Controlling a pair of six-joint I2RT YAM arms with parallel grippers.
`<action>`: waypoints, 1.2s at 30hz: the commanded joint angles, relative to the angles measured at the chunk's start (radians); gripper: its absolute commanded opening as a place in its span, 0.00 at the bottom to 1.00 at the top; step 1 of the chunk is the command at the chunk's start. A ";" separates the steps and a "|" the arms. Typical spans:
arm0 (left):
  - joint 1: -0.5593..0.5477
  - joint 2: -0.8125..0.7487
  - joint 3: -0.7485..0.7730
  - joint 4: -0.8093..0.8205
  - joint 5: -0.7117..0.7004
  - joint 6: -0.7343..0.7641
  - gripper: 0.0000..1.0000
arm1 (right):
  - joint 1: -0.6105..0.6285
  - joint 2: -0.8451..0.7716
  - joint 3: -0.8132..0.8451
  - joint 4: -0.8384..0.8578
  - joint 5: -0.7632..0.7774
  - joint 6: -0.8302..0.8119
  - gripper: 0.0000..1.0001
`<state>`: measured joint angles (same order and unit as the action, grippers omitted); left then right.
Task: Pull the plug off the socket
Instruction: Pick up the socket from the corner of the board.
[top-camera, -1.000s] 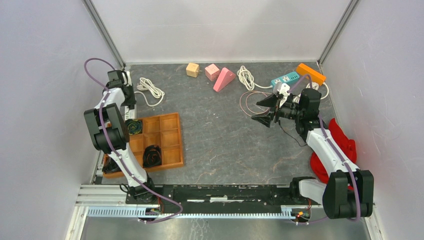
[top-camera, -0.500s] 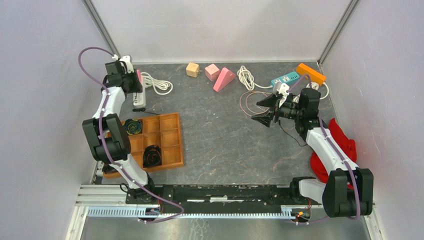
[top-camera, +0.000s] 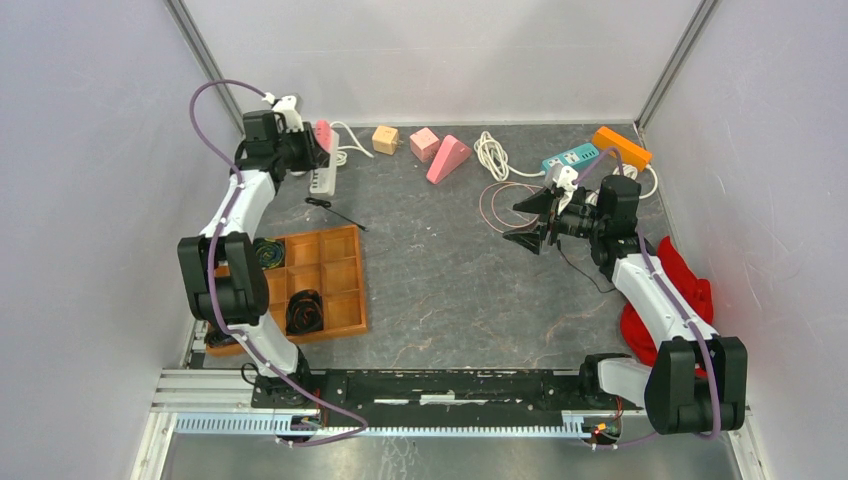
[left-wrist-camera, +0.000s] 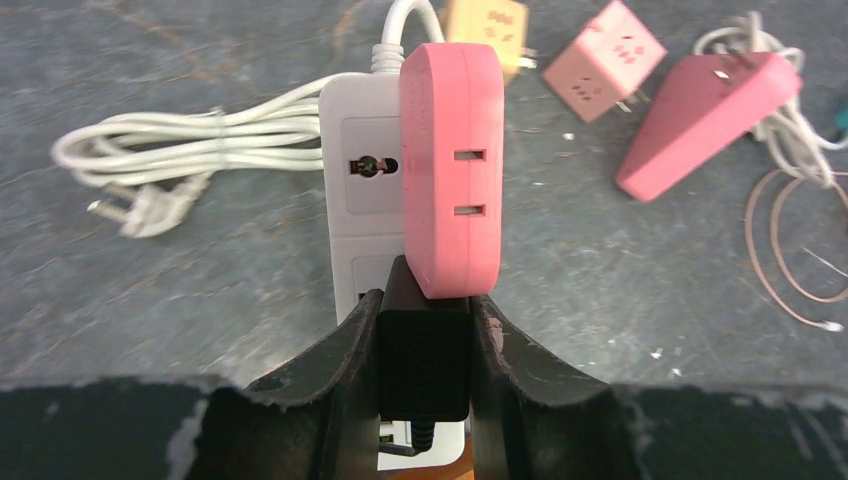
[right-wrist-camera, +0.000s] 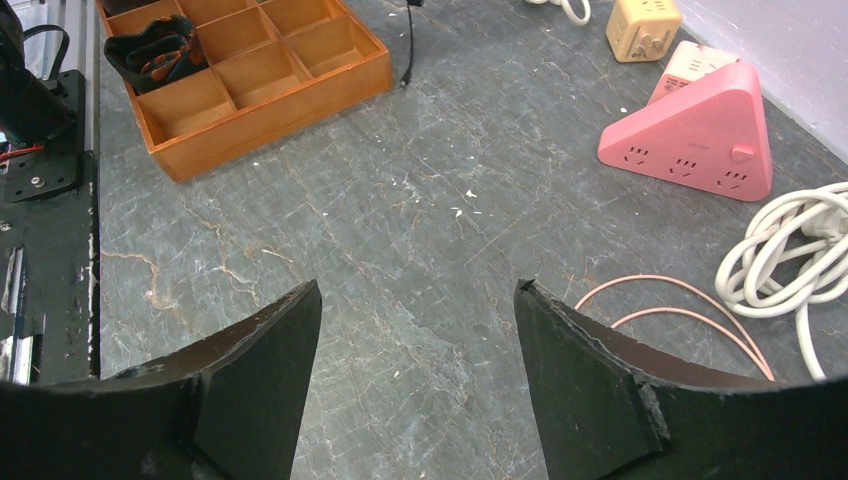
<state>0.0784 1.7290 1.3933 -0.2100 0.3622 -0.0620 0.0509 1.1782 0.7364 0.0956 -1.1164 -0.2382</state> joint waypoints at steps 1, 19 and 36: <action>-0.081 -0.049 0.066 0.118 0.060 -0.071 0.02 | 0.003 0.004 0.049 0.001 0.004 -0.022 0.78; -0.413 -0.105 -0.023 0.219 -0.144 -0.323 0.02 | 0.003 0.008 0.055 -0.010 -0.002 -0.032 0.78; -0.717 -0.248 -0.427 0.593 -0.434 -0.635 0.02 | 0.000 0.064 -0.030 0.223 -0.044 0.199 0.78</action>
<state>-0.5877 1.5600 1.0107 0.1604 0.0216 -0.5564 0.0505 1.2316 0.7414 0.1562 -1.1263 -0.1738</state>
